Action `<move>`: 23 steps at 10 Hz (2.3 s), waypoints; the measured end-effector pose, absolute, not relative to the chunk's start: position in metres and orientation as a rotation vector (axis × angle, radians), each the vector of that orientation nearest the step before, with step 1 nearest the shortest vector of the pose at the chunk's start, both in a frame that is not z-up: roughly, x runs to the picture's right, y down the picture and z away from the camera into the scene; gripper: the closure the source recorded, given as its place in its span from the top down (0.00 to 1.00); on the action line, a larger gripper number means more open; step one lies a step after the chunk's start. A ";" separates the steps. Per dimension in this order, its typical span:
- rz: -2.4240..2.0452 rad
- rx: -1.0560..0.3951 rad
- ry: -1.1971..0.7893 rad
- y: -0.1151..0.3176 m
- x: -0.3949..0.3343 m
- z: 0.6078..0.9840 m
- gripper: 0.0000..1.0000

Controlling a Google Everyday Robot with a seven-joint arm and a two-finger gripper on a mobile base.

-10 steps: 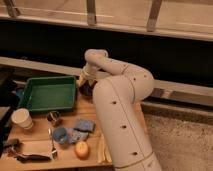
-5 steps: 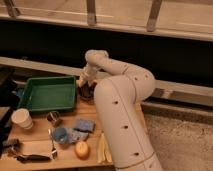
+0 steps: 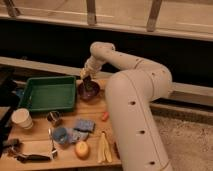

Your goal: Place eraser in plastic cup

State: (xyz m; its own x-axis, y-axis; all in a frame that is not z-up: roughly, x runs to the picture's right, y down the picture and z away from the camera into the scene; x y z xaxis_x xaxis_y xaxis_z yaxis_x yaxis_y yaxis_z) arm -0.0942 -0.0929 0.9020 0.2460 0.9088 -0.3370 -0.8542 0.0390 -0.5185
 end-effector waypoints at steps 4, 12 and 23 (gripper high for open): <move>1.339 -0.774 -0.210 -0.073 -0.081 0.832 0.00; 1.204 -0.901 -0.364 -0.027 -0.102 0.754 0.00; 0.865 -1.063 -0.541 0.044 -0.225 0.693 0.00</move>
